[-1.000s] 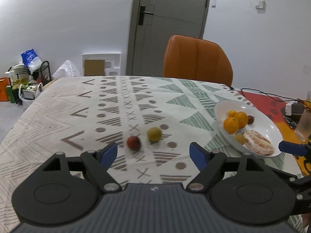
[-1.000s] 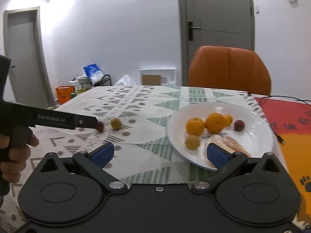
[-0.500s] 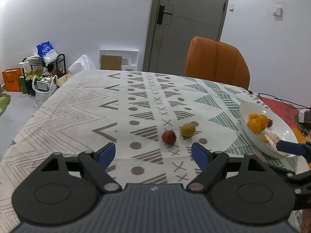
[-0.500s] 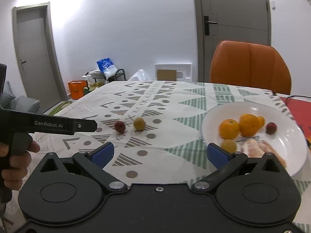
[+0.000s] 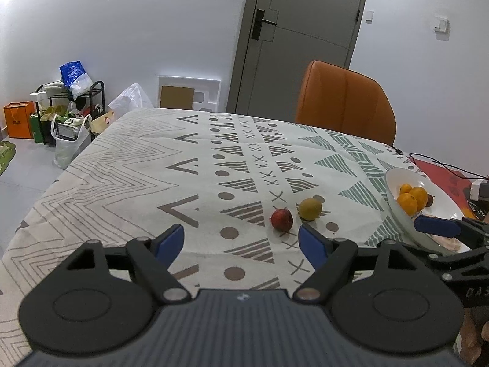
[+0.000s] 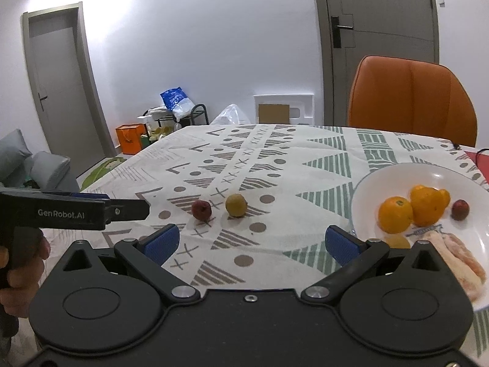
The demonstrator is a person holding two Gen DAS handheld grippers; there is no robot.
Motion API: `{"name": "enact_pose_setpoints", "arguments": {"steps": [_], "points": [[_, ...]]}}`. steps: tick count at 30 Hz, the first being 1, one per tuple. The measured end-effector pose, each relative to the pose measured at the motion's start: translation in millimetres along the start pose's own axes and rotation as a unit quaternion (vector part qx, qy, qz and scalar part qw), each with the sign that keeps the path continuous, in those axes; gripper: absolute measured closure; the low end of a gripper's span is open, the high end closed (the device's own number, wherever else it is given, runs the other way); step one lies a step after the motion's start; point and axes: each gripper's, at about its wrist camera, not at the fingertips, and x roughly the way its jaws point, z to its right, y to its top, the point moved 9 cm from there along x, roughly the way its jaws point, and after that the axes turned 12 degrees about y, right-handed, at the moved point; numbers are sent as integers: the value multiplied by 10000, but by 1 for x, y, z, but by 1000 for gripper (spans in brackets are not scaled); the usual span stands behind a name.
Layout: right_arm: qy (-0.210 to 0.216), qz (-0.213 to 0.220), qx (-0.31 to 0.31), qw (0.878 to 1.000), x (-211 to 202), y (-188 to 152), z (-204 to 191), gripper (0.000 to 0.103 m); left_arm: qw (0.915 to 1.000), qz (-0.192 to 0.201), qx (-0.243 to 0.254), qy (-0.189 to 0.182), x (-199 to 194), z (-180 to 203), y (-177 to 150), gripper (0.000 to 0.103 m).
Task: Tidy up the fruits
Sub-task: 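Close the left tool on the red plum while the right tool grasps the yellow round fruit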
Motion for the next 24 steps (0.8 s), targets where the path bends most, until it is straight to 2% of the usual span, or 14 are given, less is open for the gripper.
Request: {"name": "enact_pose_setpoints", "arguments": {"steps": [4, 8, 16, 20, 24], "points": [[54, 10, -105, 9999, 7, 4, -2, 3, 10000, -14, 2, -29, 6, 2, 2, 28], [174, -76, -121, 9997, 16, 7, -3, 18, 10000, -28, 22, -87, 11, 7, 4, 34], [371, -217, -140, 9990, 32, 9, 0, 34, 9997, -137, 47, -181, 27, 15, 5, 46], [407, -298, -89, 9987, 40, 10, 5, 45, 9994, -210, -4, -276, 34, 20, 6, 47], [399, -340, -85, 9986, 43, 9, 8, 48, 9989, -289, 1, -364, 42, 26, 6, 49]]}}
